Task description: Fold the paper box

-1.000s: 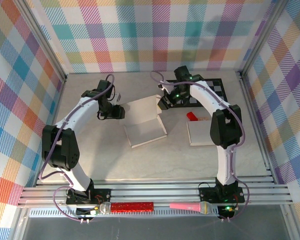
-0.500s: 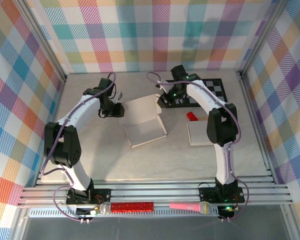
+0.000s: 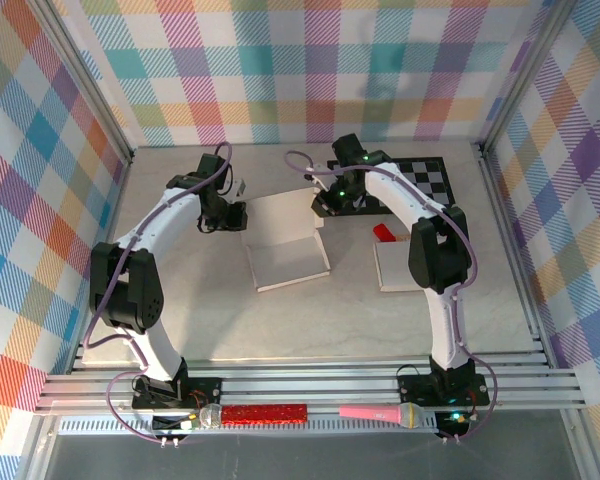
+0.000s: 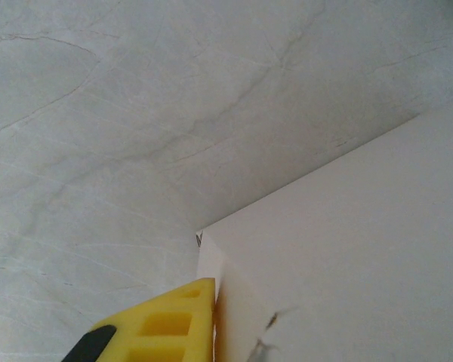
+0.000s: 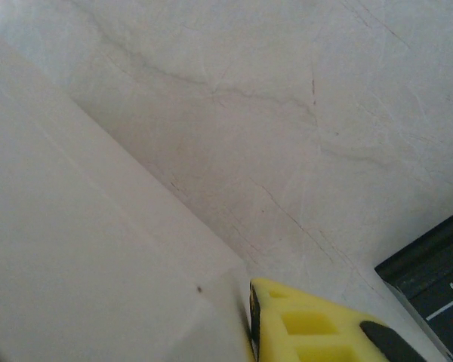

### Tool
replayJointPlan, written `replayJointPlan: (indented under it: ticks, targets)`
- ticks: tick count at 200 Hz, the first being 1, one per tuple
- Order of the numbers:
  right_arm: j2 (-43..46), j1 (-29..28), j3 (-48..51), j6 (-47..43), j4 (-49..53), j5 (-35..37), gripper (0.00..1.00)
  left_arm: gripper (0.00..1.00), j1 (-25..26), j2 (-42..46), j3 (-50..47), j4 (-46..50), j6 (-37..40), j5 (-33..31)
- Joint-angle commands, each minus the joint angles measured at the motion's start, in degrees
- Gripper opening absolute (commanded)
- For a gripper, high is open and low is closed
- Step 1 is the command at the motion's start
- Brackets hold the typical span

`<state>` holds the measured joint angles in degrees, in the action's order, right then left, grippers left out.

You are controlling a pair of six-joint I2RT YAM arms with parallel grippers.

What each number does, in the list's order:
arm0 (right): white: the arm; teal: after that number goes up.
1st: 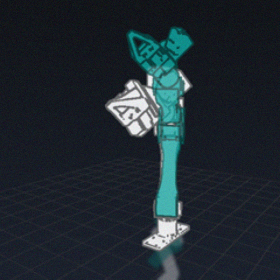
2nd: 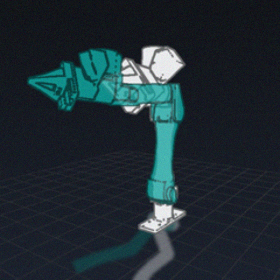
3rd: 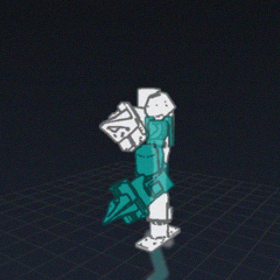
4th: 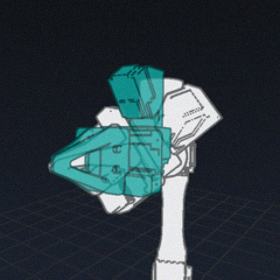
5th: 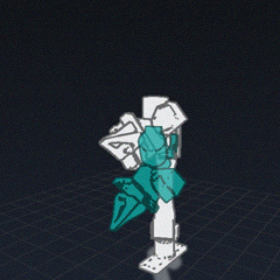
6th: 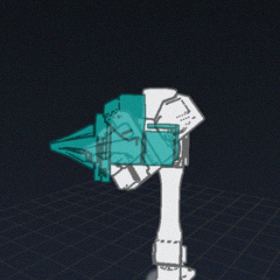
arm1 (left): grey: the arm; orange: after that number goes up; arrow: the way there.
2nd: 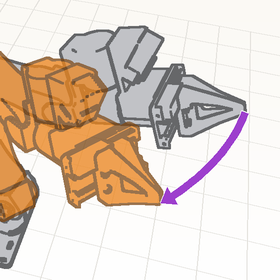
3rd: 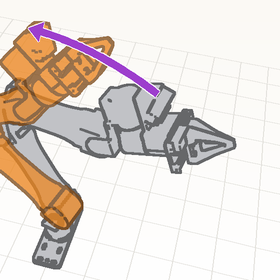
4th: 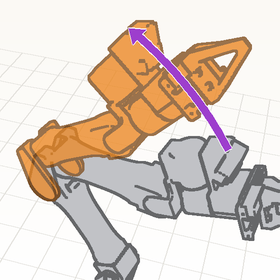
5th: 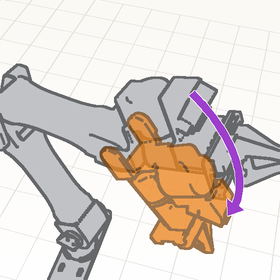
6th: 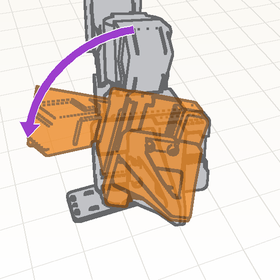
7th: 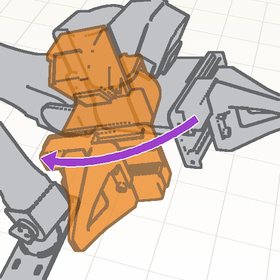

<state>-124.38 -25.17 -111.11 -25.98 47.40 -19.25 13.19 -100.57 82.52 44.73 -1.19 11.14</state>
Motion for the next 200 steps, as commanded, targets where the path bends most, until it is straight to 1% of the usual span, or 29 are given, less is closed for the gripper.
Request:
replayJointPlan:
  ticks: [1, 10, 29, 61, 98, 131, 153, 165, 200]
  targets:
    - [0.7, -0.5, -1.6, 0.1, 0.2, 0.6, 0.22, 0.11, -0.1, -0.7, 1.4, -0.7, -0.9, 1.1]
    - [1.1, -0.5, -1.5, 0.2, 0.2, 0.9, 0.21, 0.08, 0.0, -0.7, 1.6, -0.8, -1.0, 1.0]
    - [1.4, -0.8, -1.7, 0.5, 0.9, 1.5, 0.15, 0.07, 0.3, -0.6, 1.7, -0.9, -1.2, 0.3]
    - [1.7, -1.5, -2.6, 1.6, 2.1, 2.5, 0.13, 0.01, 0.8, -0.4, 2.1, -0.6, -2.0, -1.8]
    - [1.5, -3.0, -4.0, 3.1, 2.6, 3.3, 0.00, 0.00, 2.2, 0.2, 3.0, -0.5, -2.9, -5.4]
    - [0.1, -5.2, -6.9, 7.0, 2.9, 7.9, 0.00, 0.00, 2.7, 0.8, 3.7, -1.1, -6.5, -8.6]
    - [-0.6, -6.6, -8.0, 13.8, 0.9, 14.0, 0.00, 0.00, 2.7, 1.0, 4.1, -2.4, -10.0, -11.1]
    - [-0.1, -7.1, -6.8, 18.5, -2.4, 17.5, 0.00, 0.00, 2.6, 0.6, 4.6, -3.3, -11.8, -11.7]
    - [1.0, -7.8, -2.3, 34.5, -12.9, 23.4, 0.00, 0.00, 1.8, -1.0, 4.5, -9.0, -16.5, -10.4]
